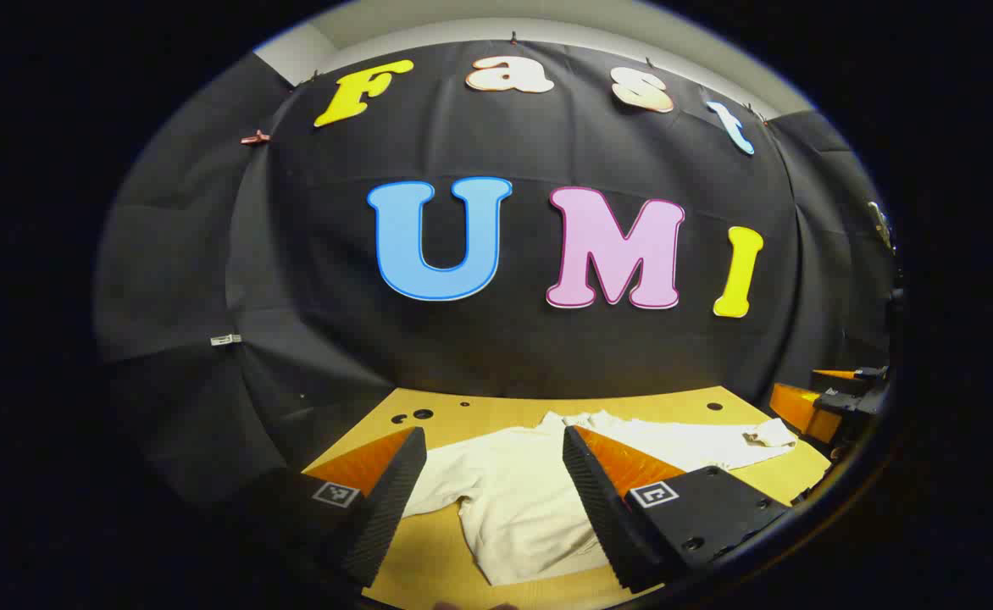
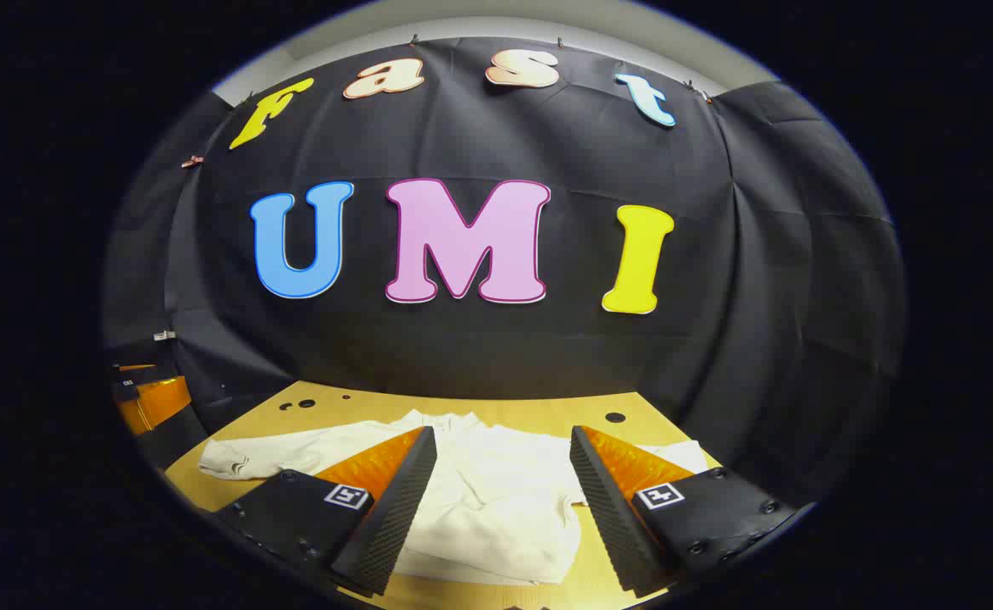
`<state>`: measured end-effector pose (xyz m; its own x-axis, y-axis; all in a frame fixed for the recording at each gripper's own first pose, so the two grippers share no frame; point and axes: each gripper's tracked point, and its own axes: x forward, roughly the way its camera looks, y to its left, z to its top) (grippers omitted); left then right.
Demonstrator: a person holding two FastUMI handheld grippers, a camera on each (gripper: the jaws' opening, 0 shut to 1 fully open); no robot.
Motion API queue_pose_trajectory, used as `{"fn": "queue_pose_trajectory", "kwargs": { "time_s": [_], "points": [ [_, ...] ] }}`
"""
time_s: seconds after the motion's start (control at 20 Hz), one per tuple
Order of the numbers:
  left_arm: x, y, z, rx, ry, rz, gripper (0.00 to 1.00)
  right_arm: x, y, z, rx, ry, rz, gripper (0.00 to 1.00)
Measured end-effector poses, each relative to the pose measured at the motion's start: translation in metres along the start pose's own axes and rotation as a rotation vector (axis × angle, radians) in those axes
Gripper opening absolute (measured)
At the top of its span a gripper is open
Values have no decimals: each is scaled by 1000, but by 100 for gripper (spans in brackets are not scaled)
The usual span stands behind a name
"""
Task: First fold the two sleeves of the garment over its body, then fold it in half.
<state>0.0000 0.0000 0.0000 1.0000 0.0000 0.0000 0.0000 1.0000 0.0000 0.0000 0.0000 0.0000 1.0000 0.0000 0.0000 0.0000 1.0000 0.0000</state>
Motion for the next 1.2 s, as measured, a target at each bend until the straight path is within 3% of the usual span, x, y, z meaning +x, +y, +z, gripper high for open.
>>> {"fn": "queue_pose_trajectory", "kwargs": {
  "time_s": [0.4, 1.2],
  "points": [
    [32, -29, -3, 12, 9, -28, 100, 30, -7, -12, 20, 37, 31, 97],
    [56, -34, -5, 17, 26, -68, 100, 52, -26, -11, 43, 50, -26, 98]
  ]
}}
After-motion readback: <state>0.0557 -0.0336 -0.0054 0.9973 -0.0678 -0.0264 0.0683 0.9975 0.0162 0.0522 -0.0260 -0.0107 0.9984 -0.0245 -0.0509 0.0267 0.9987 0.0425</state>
